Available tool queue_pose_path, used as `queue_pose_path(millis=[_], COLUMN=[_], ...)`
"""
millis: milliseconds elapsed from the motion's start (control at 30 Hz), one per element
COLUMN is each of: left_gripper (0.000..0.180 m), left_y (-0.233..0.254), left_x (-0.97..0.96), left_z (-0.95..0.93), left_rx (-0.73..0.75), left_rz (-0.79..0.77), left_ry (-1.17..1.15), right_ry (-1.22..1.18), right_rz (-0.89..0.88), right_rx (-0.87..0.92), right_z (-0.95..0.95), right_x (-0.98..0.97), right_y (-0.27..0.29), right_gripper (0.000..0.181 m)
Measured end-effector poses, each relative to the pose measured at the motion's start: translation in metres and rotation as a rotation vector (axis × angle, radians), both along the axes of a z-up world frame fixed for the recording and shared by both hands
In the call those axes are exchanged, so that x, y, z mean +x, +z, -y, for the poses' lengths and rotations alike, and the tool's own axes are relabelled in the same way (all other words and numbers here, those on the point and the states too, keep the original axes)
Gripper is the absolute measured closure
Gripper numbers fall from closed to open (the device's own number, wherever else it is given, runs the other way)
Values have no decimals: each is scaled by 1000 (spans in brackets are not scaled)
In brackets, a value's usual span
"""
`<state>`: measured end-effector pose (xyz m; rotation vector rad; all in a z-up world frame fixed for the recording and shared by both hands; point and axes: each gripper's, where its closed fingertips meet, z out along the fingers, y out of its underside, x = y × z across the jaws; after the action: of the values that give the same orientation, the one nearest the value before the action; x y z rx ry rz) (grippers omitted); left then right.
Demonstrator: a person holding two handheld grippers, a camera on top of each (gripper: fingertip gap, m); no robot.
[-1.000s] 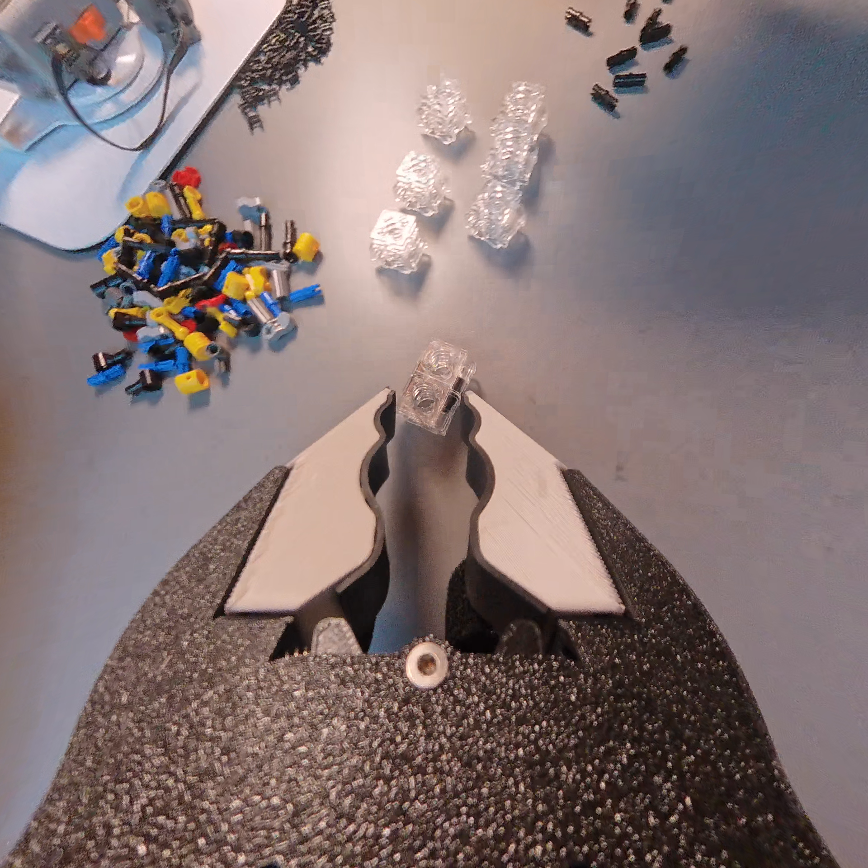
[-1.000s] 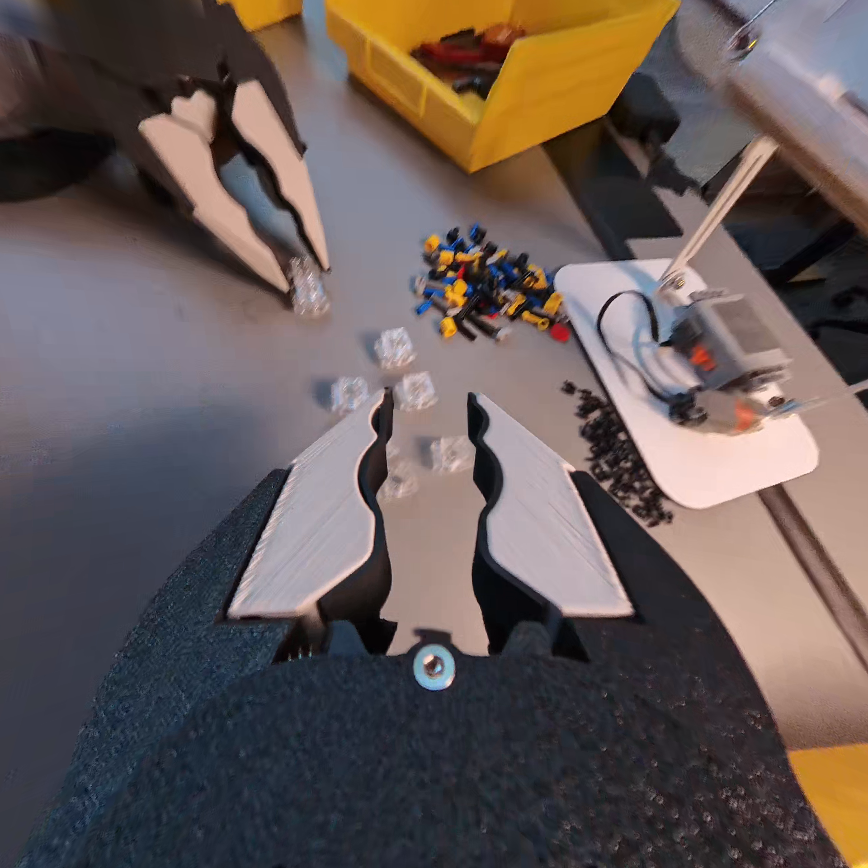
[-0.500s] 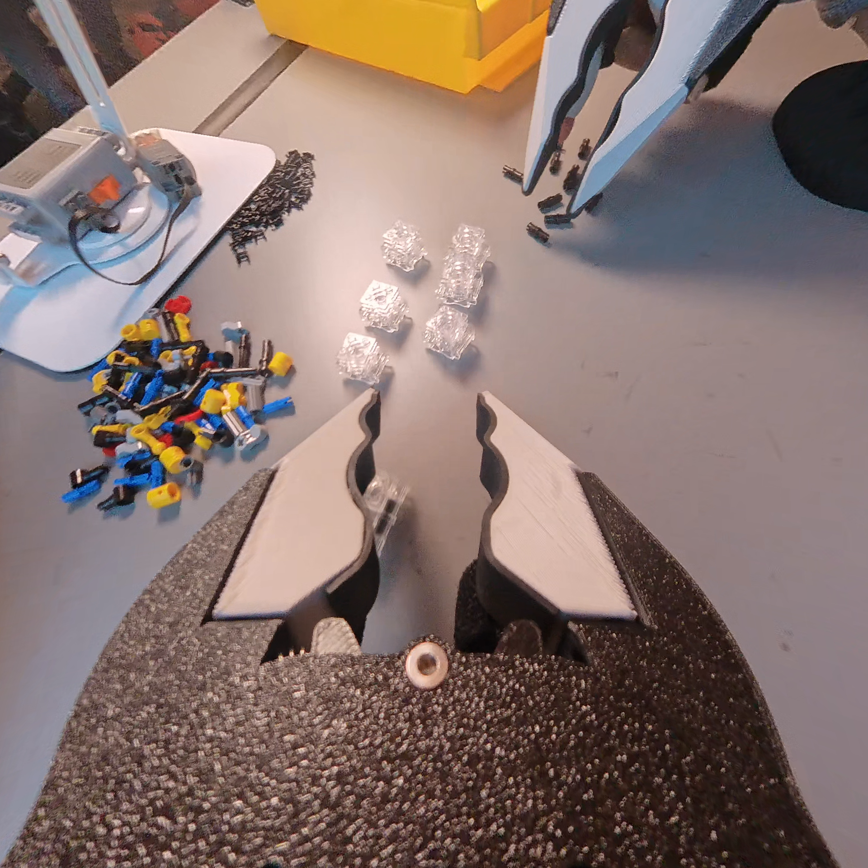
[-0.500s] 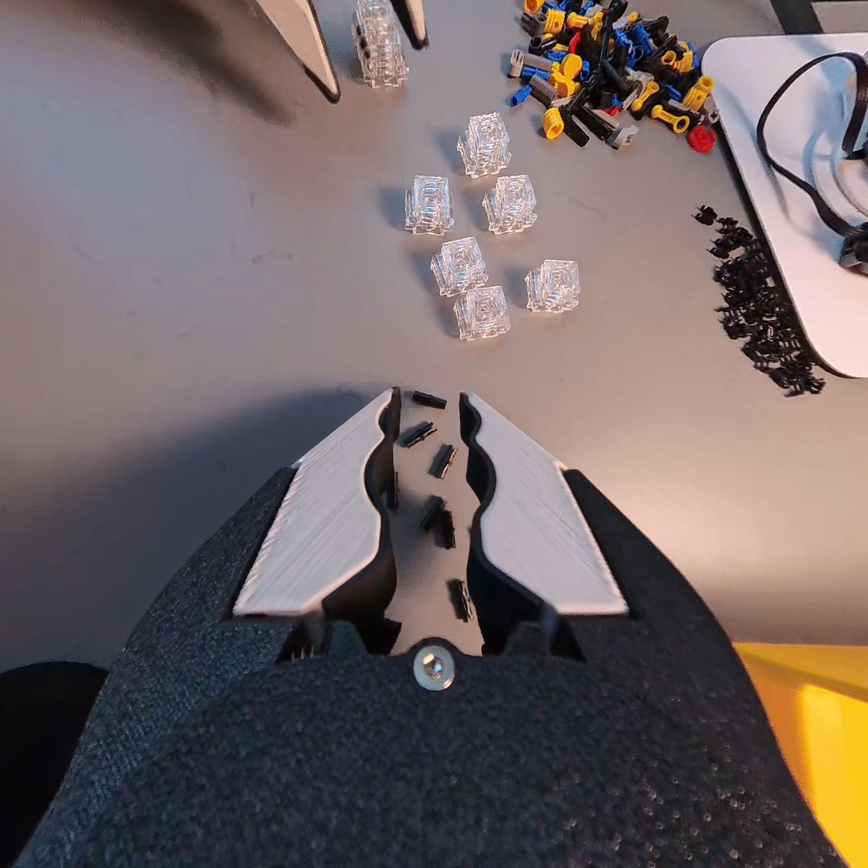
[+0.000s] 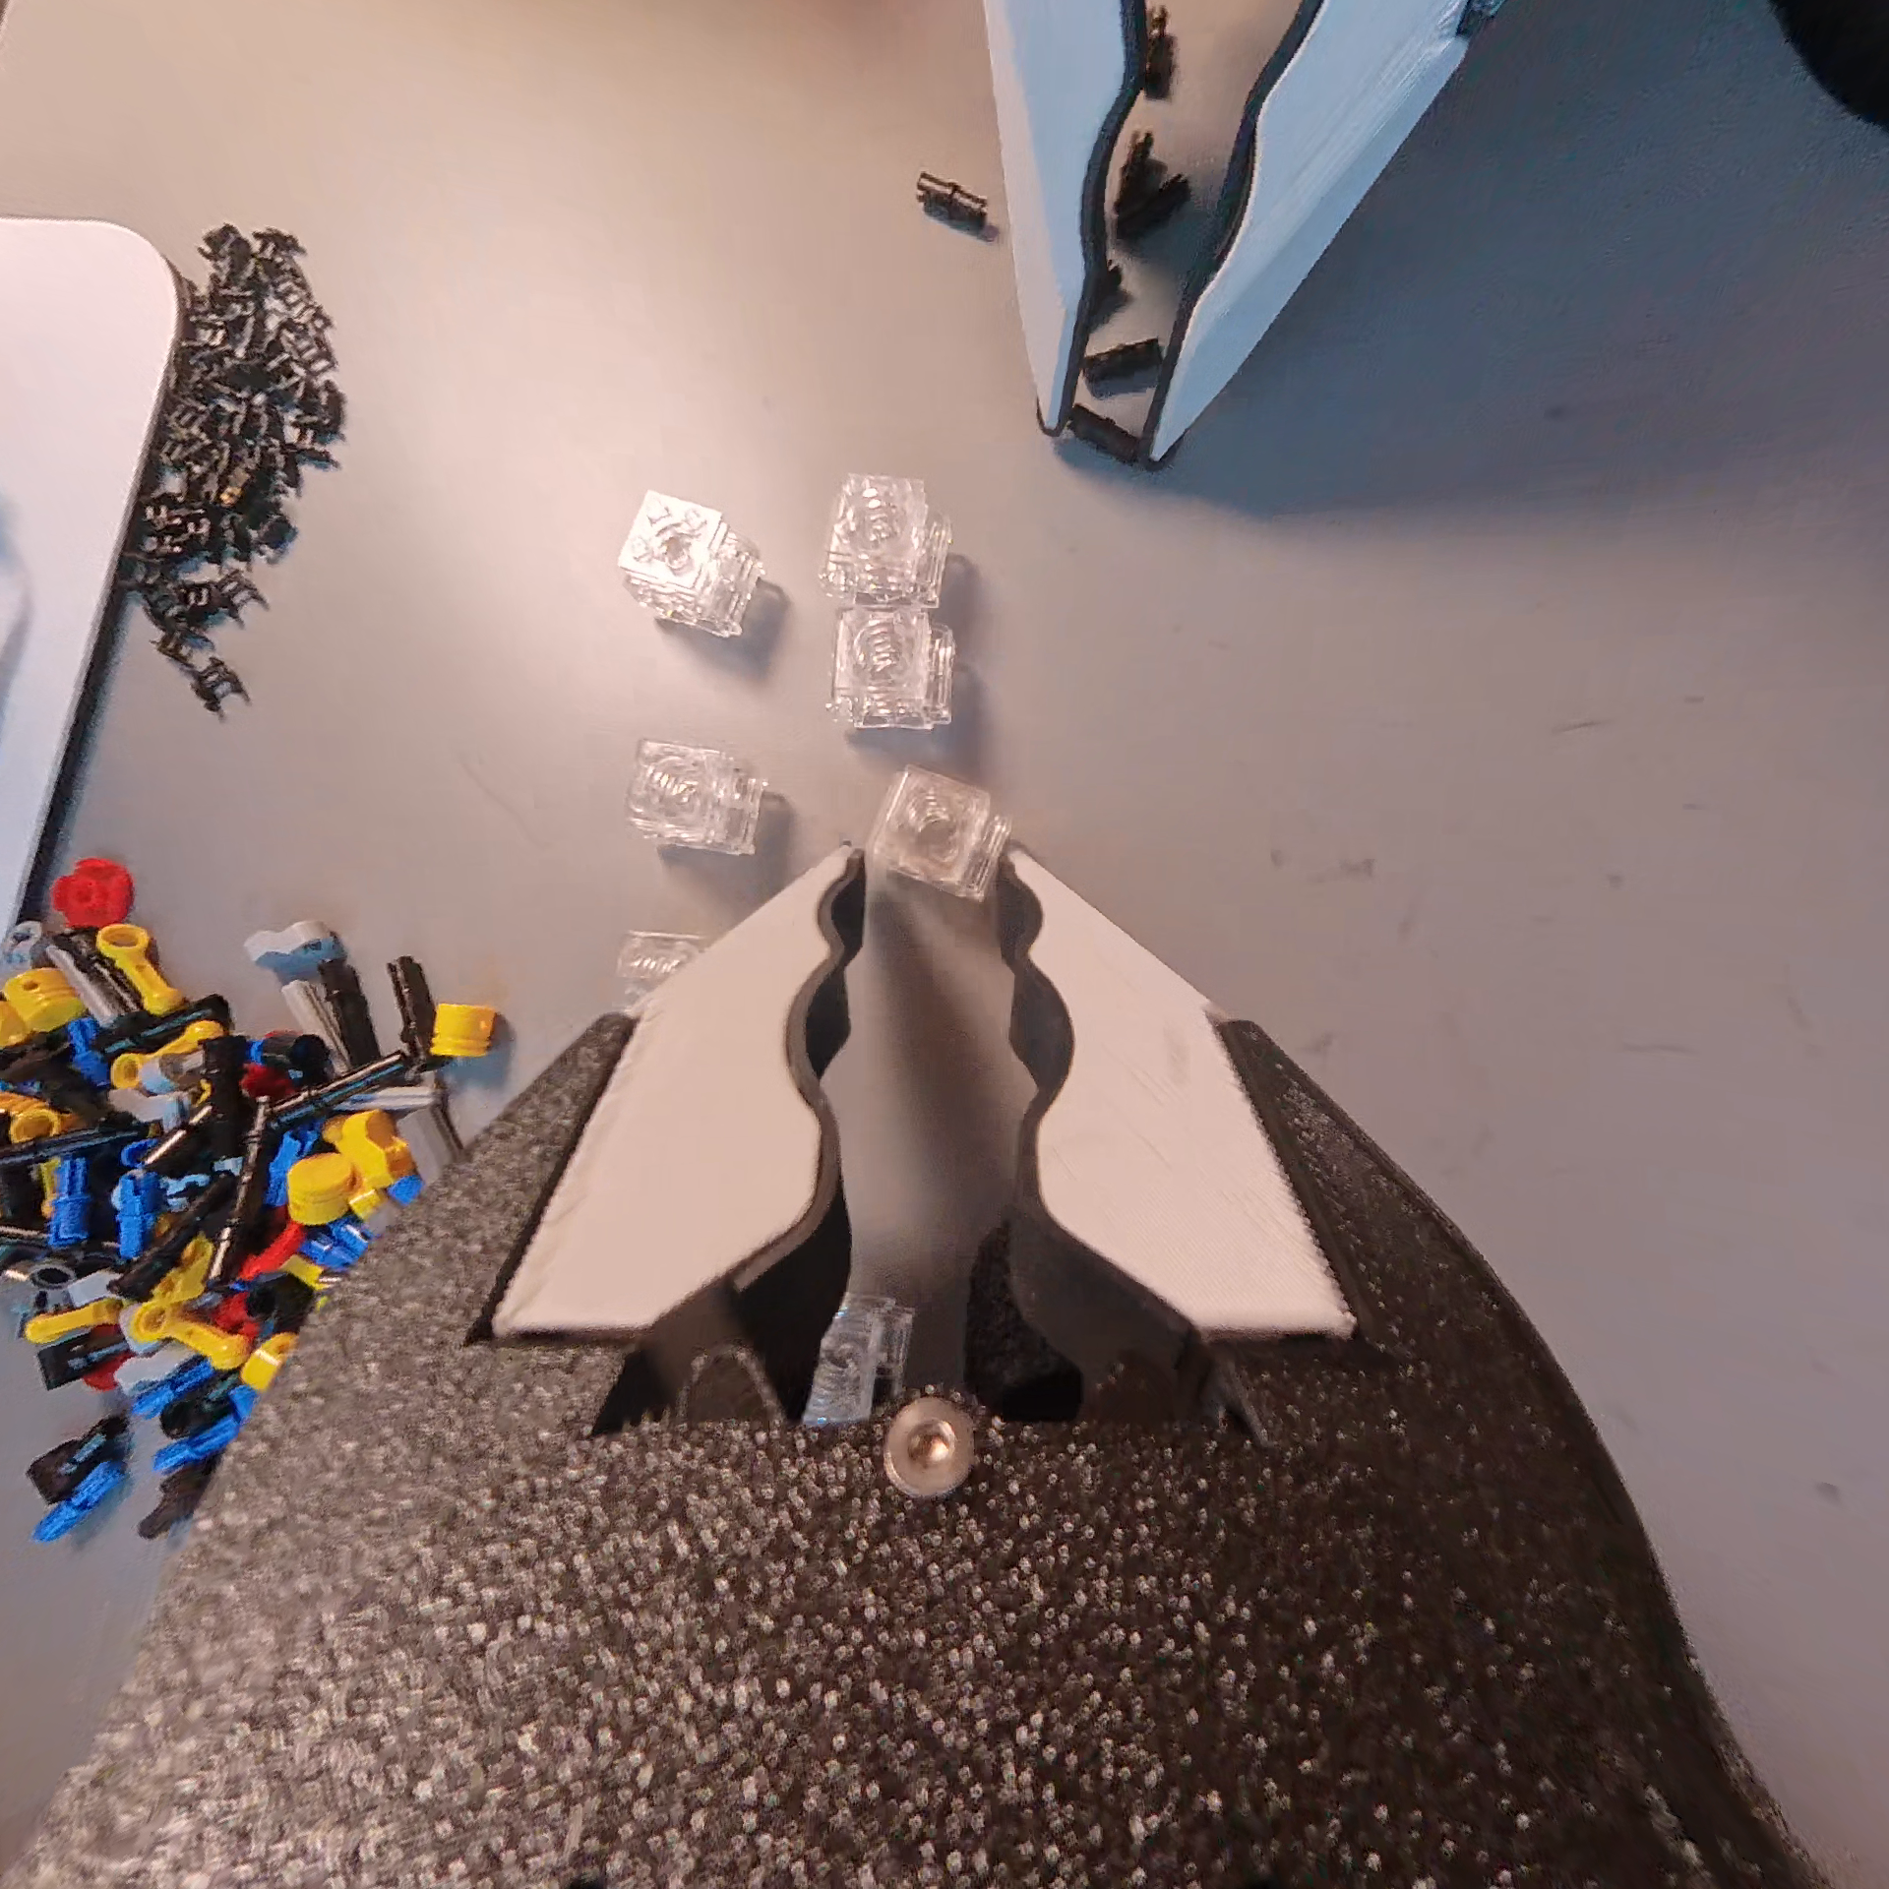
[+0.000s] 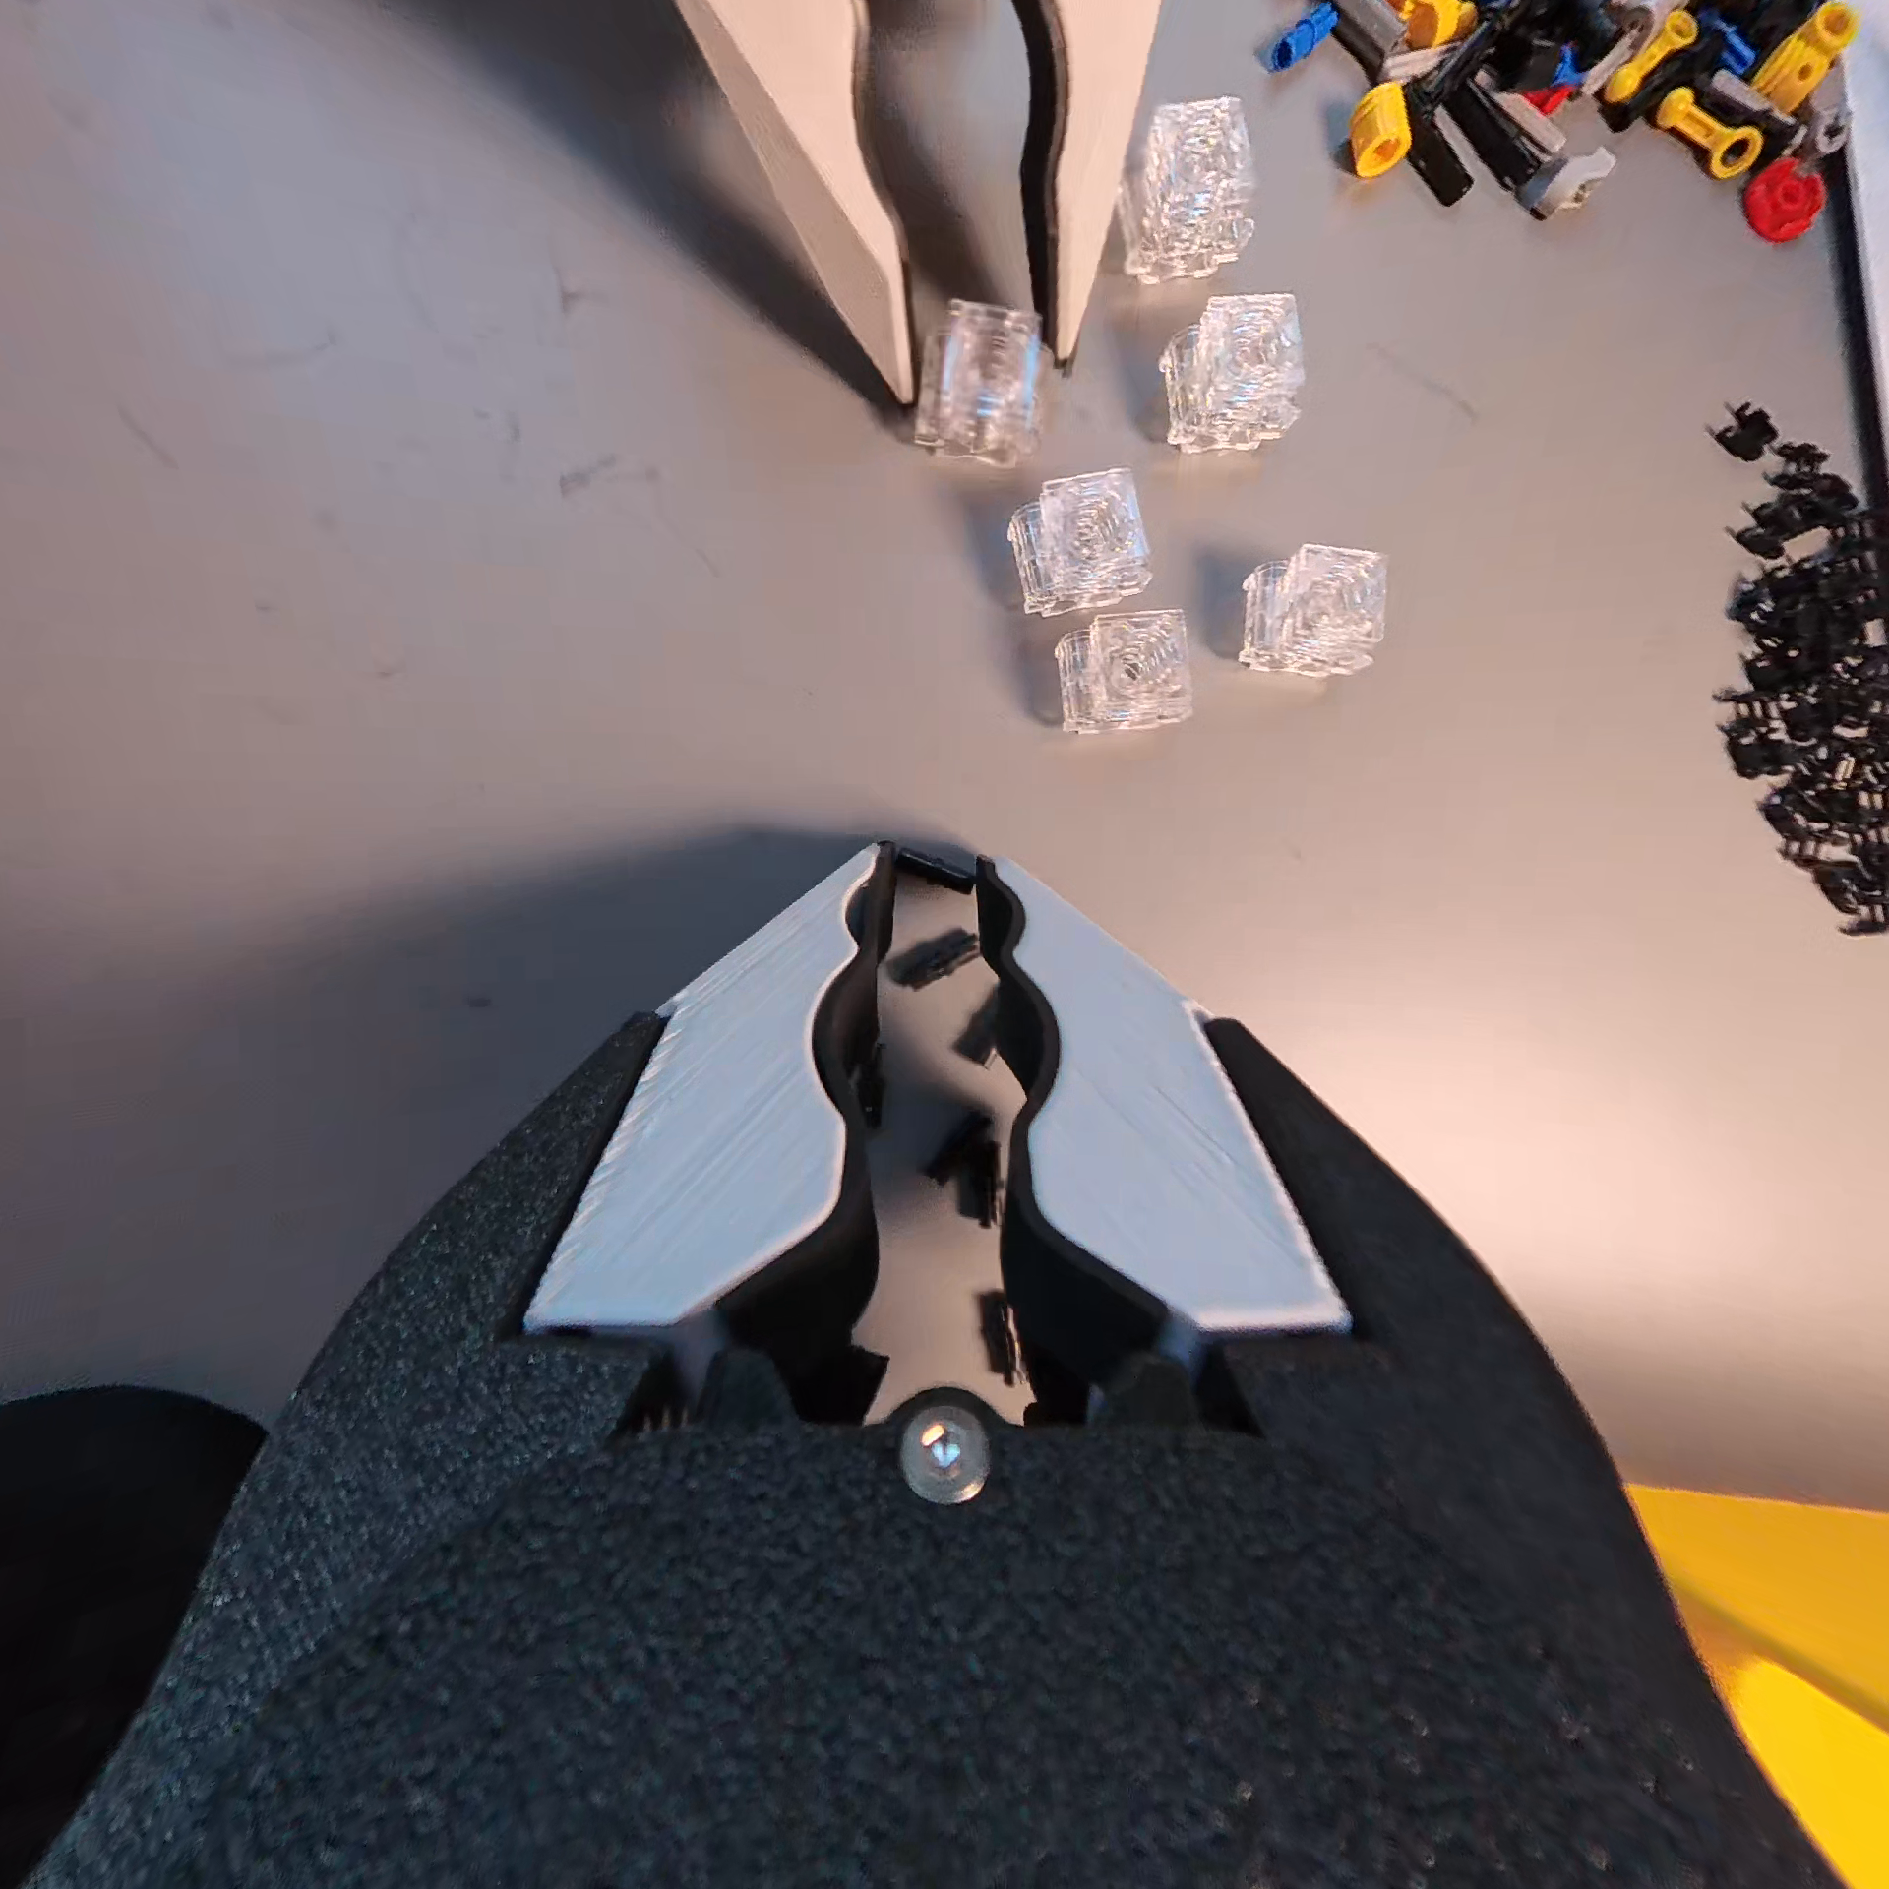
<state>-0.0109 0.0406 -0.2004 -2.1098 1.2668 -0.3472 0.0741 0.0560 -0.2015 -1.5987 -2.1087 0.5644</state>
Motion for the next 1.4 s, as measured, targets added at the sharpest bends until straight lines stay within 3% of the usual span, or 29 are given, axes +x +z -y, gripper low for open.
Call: queue_pose_path(millis=[133, 433, 667, 767, 1000, 1133, 1267, 1400], left_gripper=[179, 177, 169, 168, 164, 165, 165, 165], left_y=[2, 6, 14, 16, 53, 73, 95, 94], left_x=[2, 18, 25, 38, 48, 48, 45, 45], left_z=[12, 73, 85, 79, 77, 81, 82, 80], left_rx=[13, -142, -102, -136, -491, -622, -694, -691], left_rz=[13, 144, 232, 303, 816, 1021, 1195, 1199], left_ry=[-8, -85, -48, 27, 118, 78, 31, 50], right_ry=[38, 109, 49, 76, 132, 151, 169, 180], right_rz=[-68, -134, -109, -203, -481, -594, -637, -665], right_rx=[-34, -80, -19, 13, 205, 267, 329, 376], right_z=[23, 80, 80, 84, 84, 86, 87, 92], right_x=[-9, -19, -25, -36, -47, -48, -48, -51], right_y=[10, 13, 4, 16, 64, 84, 92, 96], right_gripper=[166, 166, 166, 166, 166, 166, 165, 165])
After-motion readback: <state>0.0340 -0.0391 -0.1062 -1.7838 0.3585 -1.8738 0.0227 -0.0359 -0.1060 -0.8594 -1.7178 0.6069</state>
